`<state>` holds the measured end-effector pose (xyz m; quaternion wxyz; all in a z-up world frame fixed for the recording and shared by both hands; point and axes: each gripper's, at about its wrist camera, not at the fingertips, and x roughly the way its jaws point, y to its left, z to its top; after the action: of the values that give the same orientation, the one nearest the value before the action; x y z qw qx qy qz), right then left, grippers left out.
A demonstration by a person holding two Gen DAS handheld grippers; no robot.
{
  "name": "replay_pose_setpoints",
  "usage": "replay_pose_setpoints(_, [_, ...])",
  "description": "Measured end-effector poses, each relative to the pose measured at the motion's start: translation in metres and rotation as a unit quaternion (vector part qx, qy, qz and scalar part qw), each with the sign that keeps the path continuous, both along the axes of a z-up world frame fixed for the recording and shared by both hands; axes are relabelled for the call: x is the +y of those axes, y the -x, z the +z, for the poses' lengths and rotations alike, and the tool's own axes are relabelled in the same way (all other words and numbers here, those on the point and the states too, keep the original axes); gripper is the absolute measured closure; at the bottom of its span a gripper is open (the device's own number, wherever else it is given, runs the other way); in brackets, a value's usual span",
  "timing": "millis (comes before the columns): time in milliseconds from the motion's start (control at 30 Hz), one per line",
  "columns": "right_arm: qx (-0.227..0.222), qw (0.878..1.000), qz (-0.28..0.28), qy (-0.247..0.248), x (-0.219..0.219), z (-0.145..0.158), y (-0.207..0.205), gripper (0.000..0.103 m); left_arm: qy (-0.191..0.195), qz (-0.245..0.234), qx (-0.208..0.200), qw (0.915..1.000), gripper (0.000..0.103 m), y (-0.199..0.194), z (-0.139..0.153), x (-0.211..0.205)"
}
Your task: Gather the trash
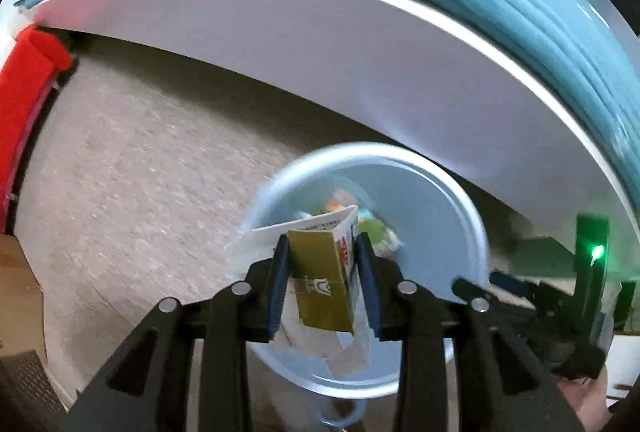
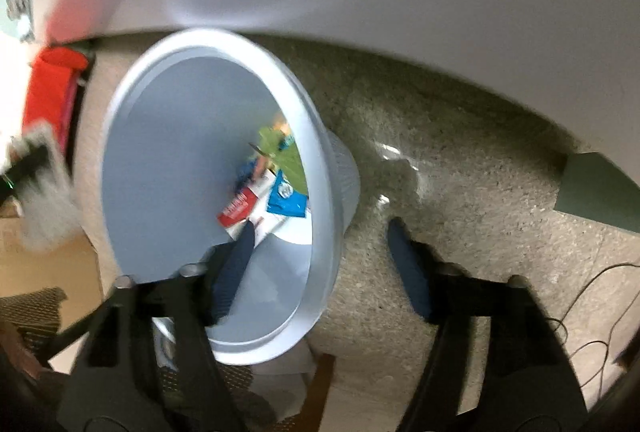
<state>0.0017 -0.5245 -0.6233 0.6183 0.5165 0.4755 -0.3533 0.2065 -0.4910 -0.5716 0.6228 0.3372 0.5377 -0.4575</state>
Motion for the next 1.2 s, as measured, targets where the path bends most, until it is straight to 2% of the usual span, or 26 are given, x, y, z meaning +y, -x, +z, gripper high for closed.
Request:
replay_pose_setpoints(100, [-0.015, 1.0, -0.001, 0.001, 0.002, 0.02, 0.008, 0.033, -0.004, 0.005, 0.004, 1.0, 0.064, 0.023, -0.004, 0.003])
replay_pose_setpoints(133, [-0.02, 1.0, 0.003, 0.008, 0.003, 0.031, 0.011, 0.028, -0.013, 0.021, -0.002, 0.9997, 0.055, 0.026, -0.007, 0.006])
replay_pose_setpoints(167, [-0.024, 0.999, 0.011, 0.018, 0.004, 0.042, 0.012, 0.025, -0.03, 0.042, -0.007, 0.9987, 0.027, 0.027, -0.01, 0.009])
replay_pose_setpoints(200, [-0.027, 0.999, 0.02, 0.032, 0.007, 0.057, 0.015, 0.018, -0.046, 0.063, -0.01, 0.9969, 0.013, 0.026, -0.011, 0.01])
replay_pose_setpoints(233, [-0.029, 0.999, 0.023, 0.039, 0.008, 0.065, 0.017, 0.014, -0.059, 0.087, -0.009, 0.9944, 0.007, 0.024, -0.01, 0.015])
replay_pose_setpoints(300, [-0.038, 0.998, 0.03, 0.049, 0.011, 0.084, 0.024, 0.013, -0.068, 0.118, 0.003, 0.9907, 0.007, 0.021, -0.007, 0.023])
replay_pose_setpoints(400, [-0.045, 0.996, 0.035, 0.068, 0.016, 0.114, 0.031, 0.007, -0.062, 0.176, -0.005, 0.9825, 0.007, 0.004, 0.011, 0.042])
replay_pose_setpoints(467, [-0.053, 0.995, 0.032, 0.082, 0.02, 0.138, 0.035, 0.006, -0.06, 0.228, -0.02, 0.9717, 0.007, 0.0, 0.037, 0.055])
replay_pose_setpoints(567, [-0.061, 0.993, 0.034, 0.1, 0.024, 0.167, 0.037, 0.006, -0.052, 0.283, -0.007, 0.9578, 0.007, 0.0, 0.08, 0.073])
replay_pose_setpoints(600, [-0.069, 0.991, 0.038, 0.109, 0.027, 0.183, 0.035, 0.006, -0.043, 0.291, -0.008, 0.9557, 0.007, 0.002, 0.094, 0.077])
replay_pose_setpoints(667, [-0.079, 0.988, 0.05, 0.127, 0.027, 0.208, 0.034, 0.006, -0.009, 0.297, -0.029, 0.9544, 0.007, 0.014, 0.139, 0.089])
replay_pose_setpoints(800, [-0.109, 0.976, 0.078, 0.17, 0.041, 0.275, 0.023, 0.006, 0.066, 0.264, -0.086, 0.9583, 0.007, 0.03, 0.225, 0.115])
replay_pose_setpoints(833, [-0.118, 0.971, 0.088, 0.188, 0.046, 0.297, 0.019, 0.006, 0.095, 0.254, -0.108, 0.9564, 0.007, 0.038, 0.256, 0.125])
replay_pose_setpoints(867, [-0.124, 0.967, 0.097, 0.201, 0.051, 0.316, 0.015, 0.006, 0.111, 0.251, -0.121, 0.9539, 0.007, 0.042, 0.274, 0.131])
replay_pose_setpoints(900, [-0.132, 0.962, 0.107, 0.214, 0.057, 0.336, 0.011, 0.006, 0.135, 0.25, -0.144, 0.9479, 0.007, 0.049, 0.302, 0.142])
replay_pose_setpoints(1000, [-0.16, 0.946, 0.131, 0.248, 0.079, 0.388, 0.003, 0.006, 0.18, 0.262, -0.174, 0.9319, 0.006, 0.062, 0.357, 0.169])
replay_pose_setpoints(1067, [-0.179, 0.936, 0.146, 0.267, 0.092, 0.417, 0.0, 0.006, 0.221, 0.271, -0.187, 0.9179, 0.006, 0.07, 0.397, 0.195])
replay_pose_setpoints(1133, [-0.194, 0.922, 0.162, 0.292, 0.107, 0.45, 0.001, 0.006, 0.251, 0.286, -0.21, 0.9004, 0.005, 0.081, 0.432, 0.217])
replay_pose_setpoints(1200, [-0.209, 0.909, 0.175, 0.315, 0.124, 0.481, 0.004, 0.006, 0.27, 0.298, -0.232, 0.8857, 0.005, 0.089, 0.457, 0.237])
